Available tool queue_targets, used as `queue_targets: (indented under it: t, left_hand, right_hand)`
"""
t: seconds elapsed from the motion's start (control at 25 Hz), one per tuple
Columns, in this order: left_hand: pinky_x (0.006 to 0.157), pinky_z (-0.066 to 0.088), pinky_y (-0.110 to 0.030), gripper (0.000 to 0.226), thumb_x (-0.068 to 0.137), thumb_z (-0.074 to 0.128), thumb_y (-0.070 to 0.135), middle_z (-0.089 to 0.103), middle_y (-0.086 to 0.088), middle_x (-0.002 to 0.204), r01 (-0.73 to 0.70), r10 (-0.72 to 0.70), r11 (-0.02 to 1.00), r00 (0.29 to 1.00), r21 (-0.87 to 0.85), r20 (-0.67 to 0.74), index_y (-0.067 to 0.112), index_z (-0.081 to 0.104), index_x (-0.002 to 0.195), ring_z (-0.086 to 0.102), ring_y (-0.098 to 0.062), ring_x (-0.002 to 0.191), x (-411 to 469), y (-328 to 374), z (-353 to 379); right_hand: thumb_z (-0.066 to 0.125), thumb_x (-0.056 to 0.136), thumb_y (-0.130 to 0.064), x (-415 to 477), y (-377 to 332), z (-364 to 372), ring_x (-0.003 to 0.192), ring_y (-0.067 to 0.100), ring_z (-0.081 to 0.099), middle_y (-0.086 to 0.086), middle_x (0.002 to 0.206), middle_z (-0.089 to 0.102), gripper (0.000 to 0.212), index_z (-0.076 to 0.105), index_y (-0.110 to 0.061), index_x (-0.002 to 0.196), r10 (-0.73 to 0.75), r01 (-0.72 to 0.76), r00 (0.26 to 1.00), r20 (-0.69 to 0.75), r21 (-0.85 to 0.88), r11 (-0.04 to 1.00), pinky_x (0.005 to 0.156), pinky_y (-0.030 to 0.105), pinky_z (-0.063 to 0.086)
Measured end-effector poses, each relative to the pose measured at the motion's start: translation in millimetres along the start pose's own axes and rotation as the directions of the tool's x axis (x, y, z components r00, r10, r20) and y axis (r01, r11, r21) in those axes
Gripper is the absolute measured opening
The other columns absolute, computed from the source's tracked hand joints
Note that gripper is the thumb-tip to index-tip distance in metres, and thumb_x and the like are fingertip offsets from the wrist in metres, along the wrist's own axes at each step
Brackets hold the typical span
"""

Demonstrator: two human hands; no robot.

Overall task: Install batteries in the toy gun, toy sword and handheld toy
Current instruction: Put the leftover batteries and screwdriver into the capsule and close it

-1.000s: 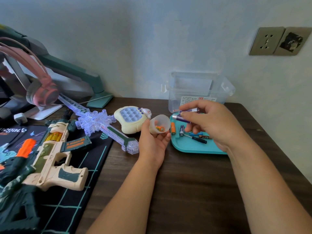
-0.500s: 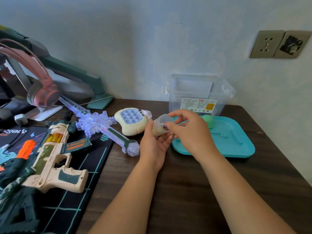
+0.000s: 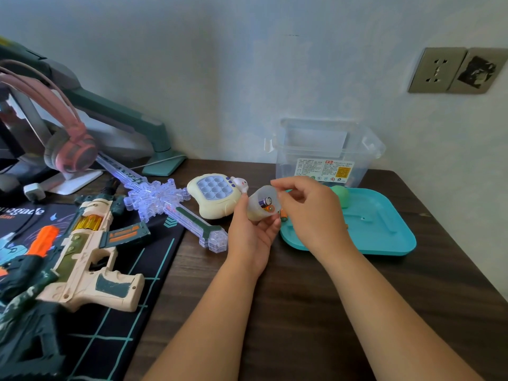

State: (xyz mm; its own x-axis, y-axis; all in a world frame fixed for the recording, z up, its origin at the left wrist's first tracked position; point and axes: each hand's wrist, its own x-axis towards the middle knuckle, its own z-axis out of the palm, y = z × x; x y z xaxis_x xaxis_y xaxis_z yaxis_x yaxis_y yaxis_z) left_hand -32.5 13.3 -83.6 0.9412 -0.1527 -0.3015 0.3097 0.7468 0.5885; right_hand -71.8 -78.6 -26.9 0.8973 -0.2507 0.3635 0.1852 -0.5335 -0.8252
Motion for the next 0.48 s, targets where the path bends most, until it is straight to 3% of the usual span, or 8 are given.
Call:
queue_targets:
  t: [0.08,0.16,0.24,0.36,0.48]
  left_hand:
    - [0.047,0.05,-0.022,0.027,0.099,0.053,0.038,0.072,-0.003,0.072,-0.022,0.022,1.0,0.997,0.011,-0.07,0.013,0.064,0.101,0.064,-0.011,0.054,-1,1,2]
    - [0.046,0.048,-0.023,0.027,0.096,0.057,0.043,0.072,-0.004,0.083,-0.096,0.115,0.987,0.983,0.126,-0.146,0.018,0.063,0.104,0.064,-0.011,0.061,-1,2,4]
    - [0.047,0.046,-0.023,0.029,0.094,0.058,0.049,0.068,-0.003,0.087,-0.161,0.215,0.951,0.957,0.262,-0.194,0.021,0.062,0.1,0.061,-0.011,0.063,1,3,7]
    - [0.045,0.041,-0.023,0.026,0.094,0.057,0.048,0.064,0.0,0.078,-0.128,0.191,0.951,0.959,0.28,-0.208,0.022,0.062,0.092,0.055,-0.008,0.052,-4,6,13]
    - [0.063,0.049,-0.031,0.013,0.096,0.053,0.04,0.061,0.005,0.09,-0.271,0.375,0.825,0.919,0.497,-0.121,0.03,0.06,0.09,0.059,-0.011,0.077,-9,10,15]
  right_hand:
    - [0.055,0.095,-0.015,6,12,-9,0.085,-0.003,0.058,-0.011,0.101,0.066,0.02,0.069,-0.028,0.1,0.016,-0.022,0.991,-0.132,-0.045,0.999,0.069,0.002,0.042]
    - [0.049,0.098,-0.015,12,30,-15,0.102,0.006,0.057,-0.005,0.116,0.065,0.024,0.069,-0.022,0.11,0.101,-0.128,0.982,-0.163,-0.167,0.978,0.085,0.014,0.045]
    - [0.046,0.099,-0.012,13,49,-14,0.117,0.015,0.052,-0.001,0.129,0.06,0.031,0.063,-0.02,0.122,0.155,-0.162,0.987,-0.047,-0.341,0.926,0.098,0.028,0.041]
    - [0.046,0.098,-0.017,12,60,-2,0.127,0.02,0.037,-0.002,0.142,0.046,0.04,0.049,-0.025,0.137,0.099,0.027,0.976,0.196,-0.555,0.832,0.108,0.034,0.03]
    - [0.047,0.097,-0.025,13,62,5,0.123,0.022,0.035,-0.007,0.143,0.043,0.045,0.04,-0.033,0.141,0.071,0.158,0.95,0.304,-0.666,0.729,0.103,0.037,0.031]
